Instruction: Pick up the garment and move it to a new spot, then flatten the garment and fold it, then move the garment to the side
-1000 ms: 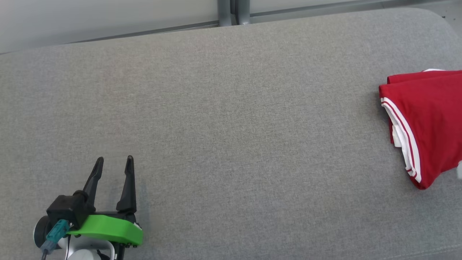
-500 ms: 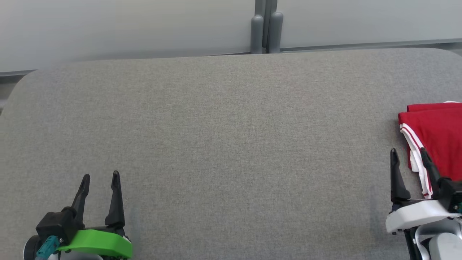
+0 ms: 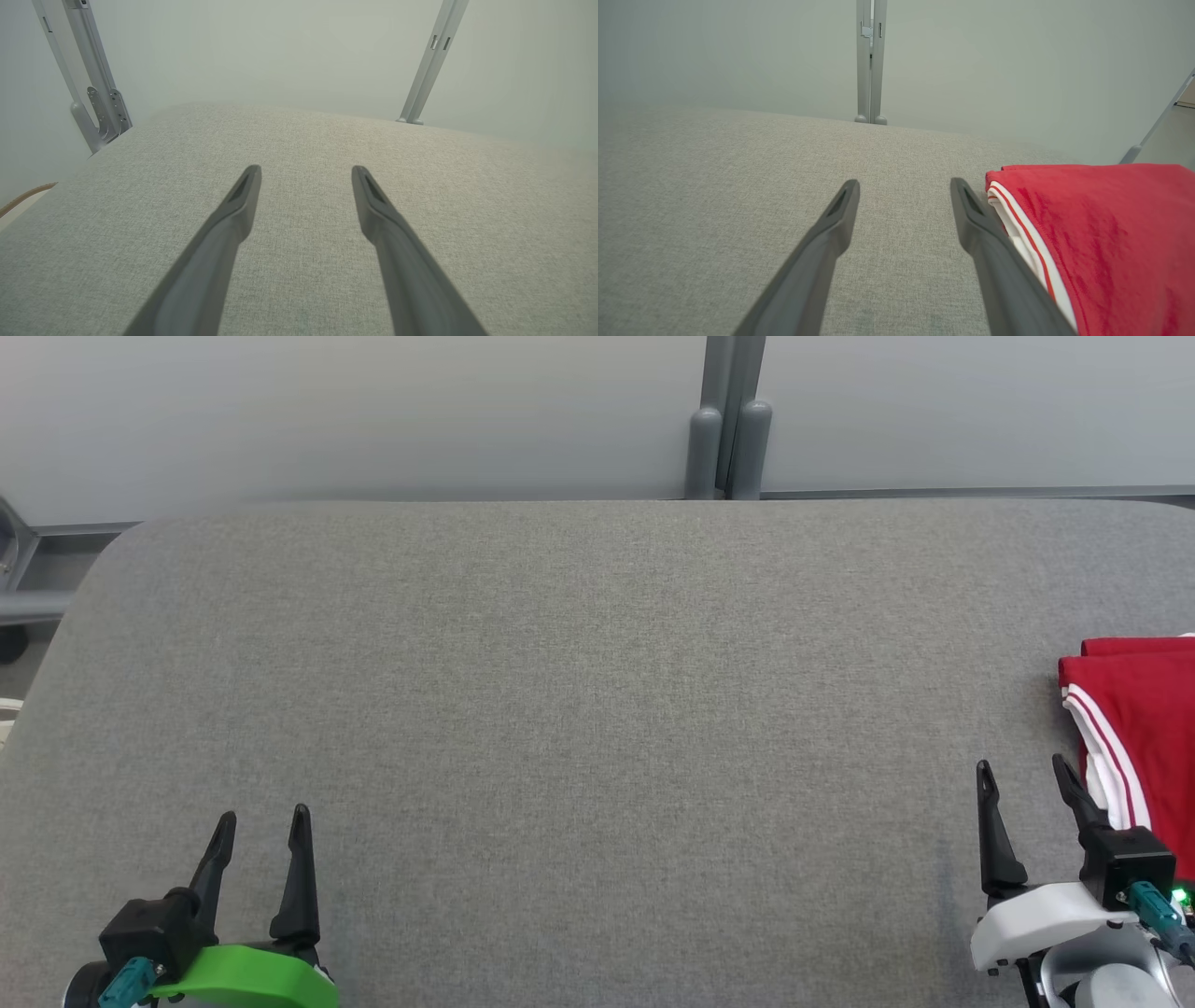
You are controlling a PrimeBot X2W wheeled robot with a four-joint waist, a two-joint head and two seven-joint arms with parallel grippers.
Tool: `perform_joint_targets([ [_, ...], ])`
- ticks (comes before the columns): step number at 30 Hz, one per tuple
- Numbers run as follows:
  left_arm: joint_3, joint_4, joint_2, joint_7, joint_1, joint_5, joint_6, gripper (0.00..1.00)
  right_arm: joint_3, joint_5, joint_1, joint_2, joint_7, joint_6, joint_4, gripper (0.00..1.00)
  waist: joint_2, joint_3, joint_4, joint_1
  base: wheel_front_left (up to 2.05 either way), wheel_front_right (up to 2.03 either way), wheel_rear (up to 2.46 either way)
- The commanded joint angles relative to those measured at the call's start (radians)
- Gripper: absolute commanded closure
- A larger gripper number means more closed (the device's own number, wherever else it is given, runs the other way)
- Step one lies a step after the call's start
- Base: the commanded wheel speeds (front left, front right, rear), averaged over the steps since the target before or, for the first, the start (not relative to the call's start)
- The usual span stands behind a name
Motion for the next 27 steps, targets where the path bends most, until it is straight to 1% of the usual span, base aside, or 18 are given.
perform_joint_targets([
  [1, 0.006, 0.003, -0.008, -0.002, -0.012, 0.008, -0.006, 0.00, -0.001, -0.006, 0.007, -0.003, -0.004, 0.000, -0.009, 0.00, 0.0082, 0.002, 0.000, 0.0000, 0.00, 0.00, 0.00],
  [11, 0.047, 0.023, -0.043, -0.002, -0.022, 0.045, -0.046, 0.00, 0.020, 0.016, 0.020, -0.001, -0.004, 0.000, -0.046, 0.00, 0.0082, -0.003, 0.006, 0.0000, 0.00, 0.00, 0.00],
  [12, 0.038, 0.029, -0.045, -0.002, -0.027, 0.050, -0.054, 0.00, 0.002, 0.021, 0.029, -0.001, -0.004, 0.000, -0.051, 0.00, 0.0082, -0.005, 0.003, 0.0000, 0.00, 0.00, 0.00],
  [13, 0.062, 0.026, -0.040, -0.003, -0.017, 0.045, -0.047, 0.00, 0.030, 0.022, 0.020, -0.002, -0.004, 0.000, -0.043, 0.00, 0.0082, -0.007, -0.053, 0.0000, 0.00, 0.00, 0.00],
  [18, 0.066, 0.037, -0.059, -0.001, -0.014, 0.062, -0.062, 0.00, 0.032, 0.041, 0.027, -0.002, -0.004, -0.001, -0.043, 0.00, 0.0082, -0.015, -0.059, 0.0000, 0.00, 0.00, 0.00],
  [20, 0.066, 0.046, -0.063, -0.001, -0.011, 0.063, -0.067, 0.00, 0.055, 0.080, 0.026, -0.001, -0.004, -0.001, -0.053, 0.00, 0.0082, -0.017, -0.059, 0.0000, 0.00, 0.00, 0.00],
  [21, 0.064, 0.045, -0.061, -0.001, -0.013, 0.060, -0.066, 1.00, 0.060, 0.081, 0.021, 0.001, 0.000, 0.000, -0.053, 1.00, 0.0000, -0.012, -0.049, 0.0000, 0.00, 0.00, 0.00],
  [27, 0.058, 0.085, -0.079, 0.001, 0.003, 0.054, -0.067, 1.00, 0.063, 0.077, 0.026, 0.015, 0.009, 0.001, -0.011, 1.00, 0.0000, -0.013, -0.051, 0.0000, 0.00, 0.00, 0.00],
])
